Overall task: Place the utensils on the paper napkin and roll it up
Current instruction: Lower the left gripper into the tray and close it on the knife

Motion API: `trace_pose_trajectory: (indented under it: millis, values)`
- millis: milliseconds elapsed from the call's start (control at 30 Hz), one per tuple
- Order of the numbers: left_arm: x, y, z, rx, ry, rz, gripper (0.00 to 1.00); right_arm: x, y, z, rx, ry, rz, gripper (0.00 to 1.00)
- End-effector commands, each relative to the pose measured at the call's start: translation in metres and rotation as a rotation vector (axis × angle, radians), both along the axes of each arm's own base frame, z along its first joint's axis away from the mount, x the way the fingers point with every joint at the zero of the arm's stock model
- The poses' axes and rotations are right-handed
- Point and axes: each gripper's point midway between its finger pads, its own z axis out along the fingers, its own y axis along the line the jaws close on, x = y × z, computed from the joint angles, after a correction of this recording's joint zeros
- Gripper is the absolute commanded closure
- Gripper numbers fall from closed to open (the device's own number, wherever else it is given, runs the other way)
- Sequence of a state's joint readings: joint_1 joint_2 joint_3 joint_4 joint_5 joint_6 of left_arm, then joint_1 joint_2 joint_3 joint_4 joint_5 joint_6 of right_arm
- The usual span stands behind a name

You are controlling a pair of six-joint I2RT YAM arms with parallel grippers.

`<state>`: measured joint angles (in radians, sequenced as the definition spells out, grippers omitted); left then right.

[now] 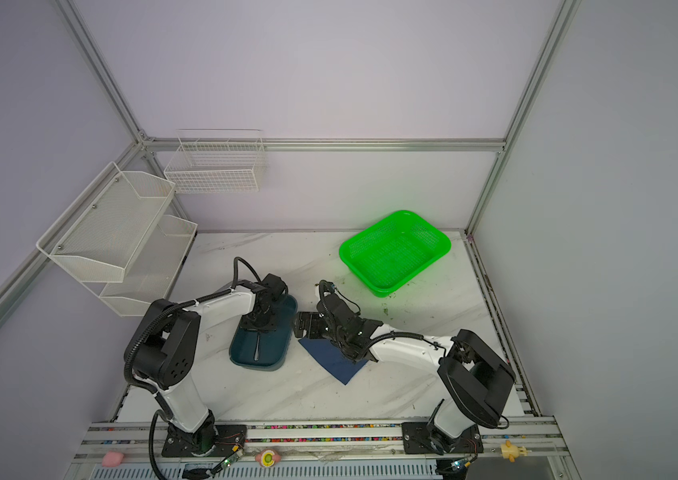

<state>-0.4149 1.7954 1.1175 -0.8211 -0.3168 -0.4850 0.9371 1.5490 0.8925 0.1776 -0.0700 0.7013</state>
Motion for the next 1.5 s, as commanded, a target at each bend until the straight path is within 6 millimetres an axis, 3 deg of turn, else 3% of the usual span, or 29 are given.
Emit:
trace_pose_trajectory:
  millis: [0,333,567,1167,1467]
  values:
    - [-0.003,0.007,-0.008,0.043,0.029,-0.013,0.78,-0.002,-0.005,0.002,-0.008,0.0,-0.014,0.03]
    - [-0.004,0.004,-0.022,0.071,0.07,-0.039,0.77,-0.002,-0.007,0.0,-0.016,-0.001,-0.019,0.03]
    - [-0.007,0.004,-0.029,0.079,0.087,-0.027,0.87,-0.003,-0.01,0.001,-0.02,-0.005,-0.027,0.03]
    - [-0.005,0.008,-0.007,0.076,0.013,-0.003,1.0,-0.001,-0.012,0.002,-0.024,-0.008,-0.037,0.03]
    - [-0.007,-0.016,-0.001,-0.078,0.012,-0.022,1.0,-0.001,-0.012,0.002,-0.026,-0.007,-0.039,0.03]
